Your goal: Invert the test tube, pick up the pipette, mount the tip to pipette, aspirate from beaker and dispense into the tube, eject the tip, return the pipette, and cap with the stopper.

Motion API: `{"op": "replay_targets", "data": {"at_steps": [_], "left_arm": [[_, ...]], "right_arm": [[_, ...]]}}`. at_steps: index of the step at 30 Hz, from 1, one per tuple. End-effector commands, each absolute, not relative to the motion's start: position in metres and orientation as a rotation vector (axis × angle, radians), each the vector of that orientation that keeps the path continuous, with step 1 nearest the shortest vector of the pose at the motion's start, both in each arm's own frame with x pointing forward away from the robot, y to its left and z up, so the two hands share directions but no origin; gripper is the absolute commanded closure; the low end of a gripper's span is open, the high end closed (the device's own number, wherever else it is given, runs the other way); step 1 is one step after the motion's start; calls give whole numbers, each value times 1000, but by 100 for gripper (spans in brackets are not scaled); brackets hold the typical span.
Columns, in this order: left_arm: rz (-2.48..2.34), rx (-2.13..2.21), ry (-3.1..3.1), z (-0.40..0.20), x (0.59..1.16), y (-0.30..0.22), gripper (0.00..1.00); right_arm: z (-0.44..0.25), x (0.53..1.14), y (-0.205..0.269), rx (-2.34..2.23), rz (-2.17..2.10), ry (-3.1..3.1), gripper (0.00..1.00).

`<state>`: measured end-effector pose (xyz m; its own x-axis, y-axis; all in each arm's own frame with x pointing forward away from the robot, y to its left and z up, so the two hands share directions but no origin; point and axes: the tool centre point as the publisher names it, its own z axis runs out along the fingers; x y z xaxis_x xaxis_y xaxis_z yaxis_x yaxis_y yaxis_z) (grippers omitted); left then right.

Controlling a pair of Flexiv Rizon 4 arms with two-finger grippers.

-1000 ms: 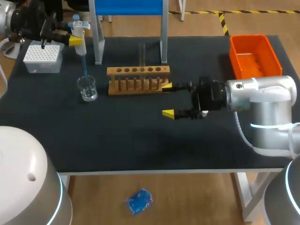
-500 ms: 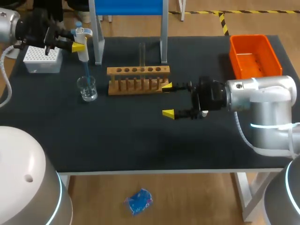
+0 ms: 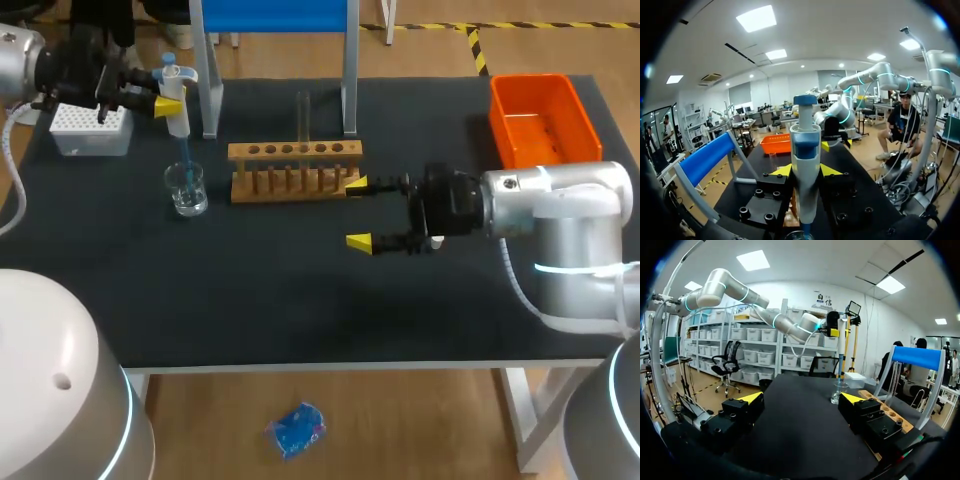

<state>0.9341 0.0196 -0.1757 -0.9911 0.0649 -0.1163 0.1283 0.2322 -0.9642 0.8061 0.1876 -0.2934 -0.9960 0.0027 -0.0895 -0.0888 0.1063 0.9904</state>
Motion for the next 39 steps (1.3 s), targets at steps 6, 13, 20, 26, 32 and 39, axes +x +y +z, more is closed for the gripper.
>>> {"op": "replay_targets", "data": {"at_steps": [6, 13, 20, 26, 32, 39], "left_arm": [[-1906, 194, 2427, -175, 935, 21, 100], [-1906, 194, 2427, -175, 935, 21, 100], [-1906, 194, 2427, -175, 935, 21, 100], [-1906, 194, 2427, -175, 935, 21, 100], [-1906, 194, 2427, -175, 935, 21, 100], [-1906, 194, 2427, -175, 935, 21, 100]], "right_arm": [[-300, 804, 198, -40, 1999, 2339, 0], [-318, 815, 234, 3, 1878, 2401, 0], [-339, 828, 289, -35, 1856, 2421, 0], [-361, 845, 328, -15, 1806, 2458, 0], [-373, 865, 353, 74, 1726, 2487, 0], [-381, 873, 374, 126, 1700, 2492, 0]]}}
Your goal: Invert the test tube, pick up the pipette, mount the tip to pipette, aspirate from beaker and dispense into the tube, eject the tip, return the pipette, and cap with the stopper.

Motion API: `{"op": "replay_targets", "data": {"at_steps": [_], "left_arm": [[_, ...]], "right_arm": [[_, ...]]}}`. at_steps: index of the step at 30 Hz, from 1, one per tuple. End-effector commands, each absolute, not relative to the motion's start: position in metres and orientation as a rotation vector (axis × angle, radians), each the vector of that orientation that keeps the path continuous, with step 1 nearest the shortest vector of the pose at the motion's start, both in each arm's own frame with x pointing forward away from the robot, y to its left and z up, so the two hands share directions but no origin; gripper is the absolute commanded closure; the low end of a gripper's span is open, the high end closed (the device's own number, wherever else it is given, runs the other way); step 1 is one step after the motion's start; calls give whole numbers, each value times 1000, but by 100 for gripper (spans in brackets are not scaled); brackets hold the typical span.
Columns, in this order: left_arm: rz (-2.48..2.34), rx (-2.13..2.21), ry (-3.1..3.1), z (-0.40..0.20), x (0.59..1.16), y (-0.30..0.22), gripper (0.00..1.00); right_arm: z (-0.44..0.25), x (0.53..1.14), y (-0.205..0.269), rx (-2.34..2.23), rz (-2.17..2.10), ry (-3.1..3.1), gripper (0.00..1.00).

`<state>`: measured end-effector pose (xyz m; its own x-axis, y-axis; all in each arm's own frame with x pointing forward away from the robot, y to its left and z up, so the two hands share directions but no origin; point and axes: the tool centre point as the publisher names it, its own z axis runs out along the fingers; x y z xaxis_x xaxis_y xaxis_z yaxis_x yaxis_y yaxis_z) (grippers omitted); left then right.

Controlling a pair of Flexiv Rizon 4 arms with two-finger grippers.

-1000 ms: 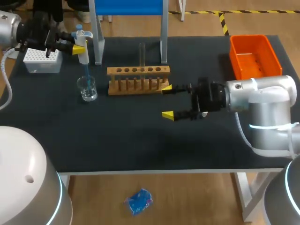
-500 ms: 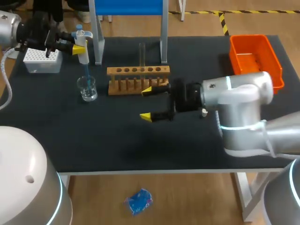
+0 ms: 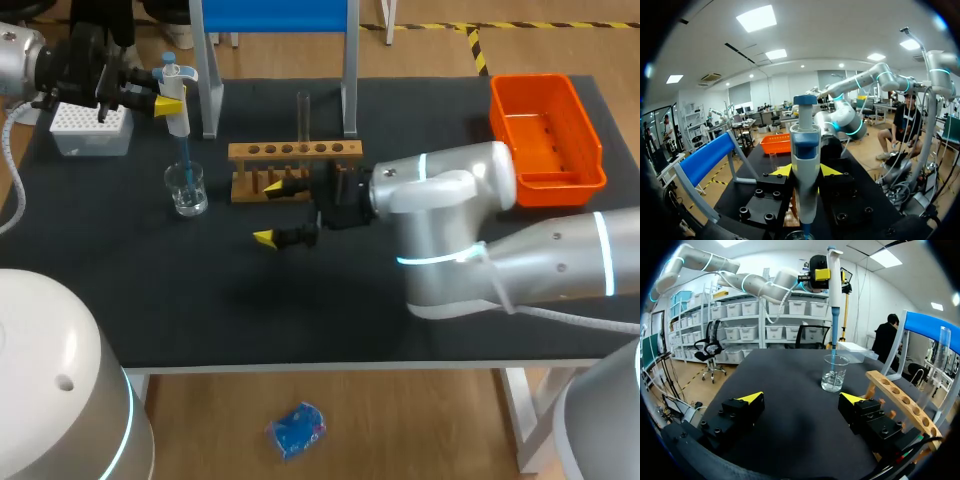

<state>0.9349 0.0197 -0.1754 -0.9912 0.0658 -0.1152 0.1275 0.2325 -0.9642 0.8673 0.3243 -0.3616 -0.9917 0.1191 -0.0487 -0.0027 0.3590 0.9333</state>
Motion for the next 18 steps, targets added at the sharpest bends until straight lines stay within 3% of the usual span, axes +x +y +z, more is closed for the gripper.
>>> {"op": "replay_targets", "data": {"at_steps": [1, 18], "left_arm": [[-1906, 194, 2427, -175, 935, 21, 100], [-1906, 194, 2427, -175, 935, 21, 100]], "right_arm": [[-382, 874, 376, 133, 1700, 2492, 0], [-390, 885, 374, 163, 1704, 2478, 0]]}}
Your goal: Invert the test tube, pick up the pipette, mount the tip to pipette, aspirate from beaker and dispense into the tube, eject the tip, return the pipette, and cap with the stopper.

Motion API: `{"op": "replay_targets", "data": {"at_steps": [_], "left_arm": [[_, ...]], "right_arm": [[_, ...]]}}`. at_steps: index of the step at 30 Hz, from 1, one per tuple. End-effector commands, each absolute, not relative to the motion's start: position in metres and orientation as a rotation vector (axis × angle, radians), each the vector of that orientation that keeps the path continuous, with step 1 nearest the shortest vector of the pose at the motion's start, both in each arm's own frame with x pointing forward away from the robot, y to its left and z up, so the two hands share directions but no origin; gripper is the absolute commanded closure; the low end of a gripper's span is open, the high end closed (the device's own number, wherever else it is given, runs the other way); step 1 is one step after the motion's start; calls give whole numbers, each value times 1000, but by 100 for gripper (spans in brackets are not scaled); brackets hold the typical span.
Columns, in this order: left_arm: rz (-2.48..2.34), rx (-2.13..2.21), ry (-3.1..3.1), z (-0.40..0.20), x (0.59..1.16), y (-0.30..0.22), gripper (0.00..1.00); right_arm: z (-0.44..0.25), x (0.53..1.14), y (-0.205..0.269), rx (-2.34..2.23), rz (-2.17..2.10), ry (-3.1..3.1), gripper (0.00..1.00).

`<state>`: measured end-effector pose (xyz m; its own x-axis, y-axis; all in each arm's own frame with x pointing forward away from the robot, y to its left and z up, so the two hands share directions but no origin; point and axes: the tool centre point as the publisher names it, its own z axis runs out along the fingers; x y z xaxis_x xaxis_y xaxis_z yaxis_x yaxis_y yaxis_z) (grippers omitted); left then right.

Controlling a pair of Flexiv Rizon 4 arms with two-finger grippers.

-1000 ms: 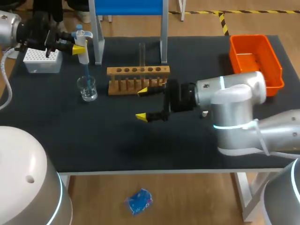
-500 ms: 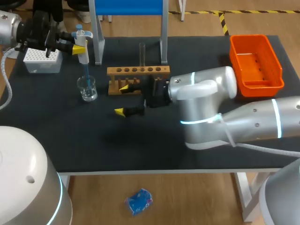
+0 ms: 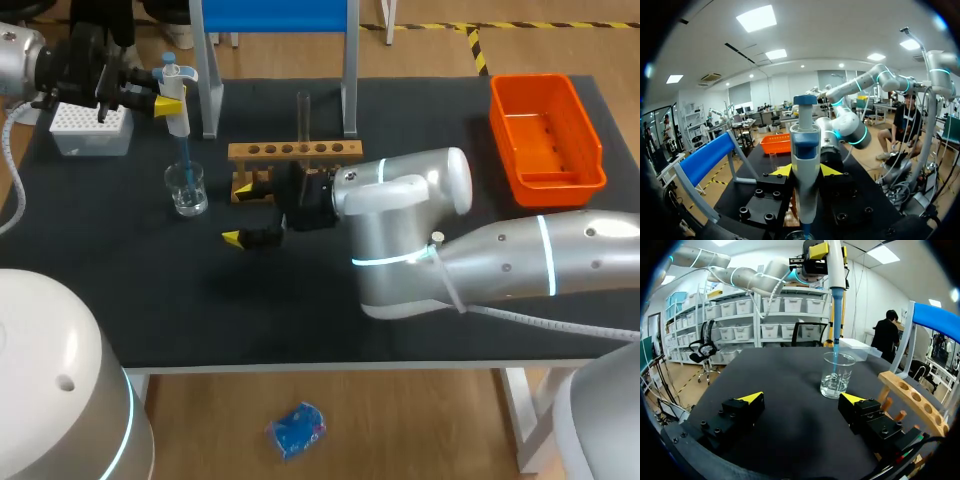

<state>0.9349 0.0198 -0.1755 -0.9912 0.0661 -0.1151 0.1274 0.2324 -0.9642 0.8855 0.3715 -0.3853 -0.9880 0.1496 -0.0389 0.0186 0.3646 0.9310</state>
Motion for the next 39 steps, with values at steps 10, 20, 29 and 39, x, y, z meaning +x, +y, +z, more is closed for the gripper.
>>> {"op": "replay_targets", "data": {"at_steps": [10, 20, 29, 39], "left_arm": [[-1906, 194, 2427, -175, 935, 21, 100], [-1906, 194, 2427, -175, 935, 21, 100], [-1904, 203, 2432, -176, 937, 17, 100], [-1896, 192, 2423, -177, 939, 18, 100]], "right_arm": [[-387, 883, 363, 167, 1707, 2464, 0], [-386, 883, 360, 172, 1710, 2466, 0], [-386, 883, 360, 172, 1710, 2466, 0], [-386, 883, 360, 172, 1710, 2466, 0]]}}
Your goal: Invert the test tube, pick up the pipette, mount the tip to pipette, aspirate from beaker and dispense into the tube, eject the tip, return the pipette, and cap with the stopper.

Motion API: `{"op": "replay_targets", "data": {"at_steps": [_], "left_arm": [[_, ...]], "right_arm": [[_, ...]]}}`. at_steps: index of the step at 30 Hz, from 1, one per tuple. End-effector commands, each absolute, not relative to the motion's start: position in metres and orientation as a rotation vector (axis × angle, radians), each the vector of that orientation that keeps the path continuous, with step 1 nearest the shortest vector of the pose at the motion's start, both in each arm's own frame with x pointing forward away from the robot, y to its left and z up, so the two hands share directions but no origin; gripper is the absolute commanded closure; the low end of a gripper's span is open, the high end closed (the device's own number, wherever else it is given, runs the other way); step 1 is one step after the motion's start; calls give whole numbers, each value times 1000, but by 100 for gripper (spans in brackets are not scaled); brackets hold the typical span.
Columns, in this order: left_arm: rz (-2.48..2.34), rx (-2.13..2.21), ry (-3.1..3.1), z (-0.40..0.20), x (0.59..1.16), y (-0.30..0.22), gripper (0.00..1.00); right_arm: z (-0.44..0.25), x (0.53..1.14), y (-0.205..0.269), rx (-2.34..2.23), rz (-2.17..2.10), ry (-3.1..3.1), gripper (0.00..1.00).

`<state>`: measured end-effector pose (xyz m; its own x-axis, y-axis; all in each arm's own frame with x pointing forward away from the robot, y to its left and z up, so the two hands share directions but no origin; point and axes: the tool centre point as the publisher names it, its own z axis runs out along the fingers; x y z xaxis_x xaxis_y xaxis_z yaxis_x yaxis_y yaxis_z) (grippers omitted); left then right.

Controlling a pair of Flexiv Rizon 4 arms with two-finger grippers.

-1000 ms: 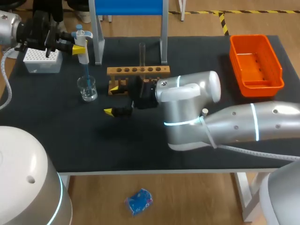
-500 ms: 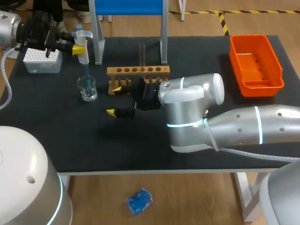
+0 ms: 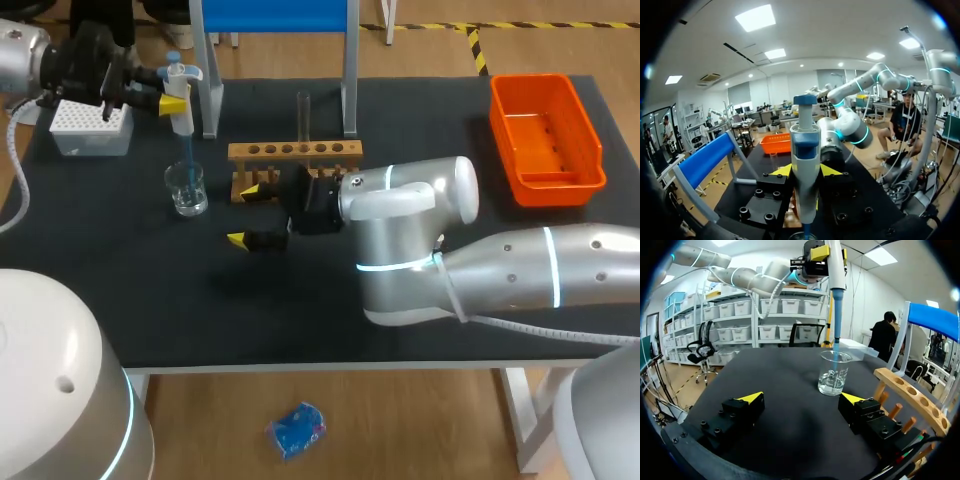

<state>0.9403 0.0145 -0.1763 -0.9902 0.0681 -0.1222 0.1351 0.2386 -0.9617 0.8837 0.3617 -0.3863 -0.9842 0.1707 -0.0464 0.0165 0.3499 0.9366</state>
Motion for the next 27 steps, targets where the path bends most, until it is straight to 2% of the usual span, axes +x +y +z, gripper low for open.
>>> {"op": "replay_targets", "data": {"at_steps": [1, 27], "left_arm": [[-1896, 186, 2419, -177, 939, 19, 100], [-1916, 142, 2412, -197, 942, 23, 100]], "right_arm": [[-386, 883, 360, 172, 1710, 2466, 0], [-386, 883, 360, 172, 1710, 2466, 0]]}}
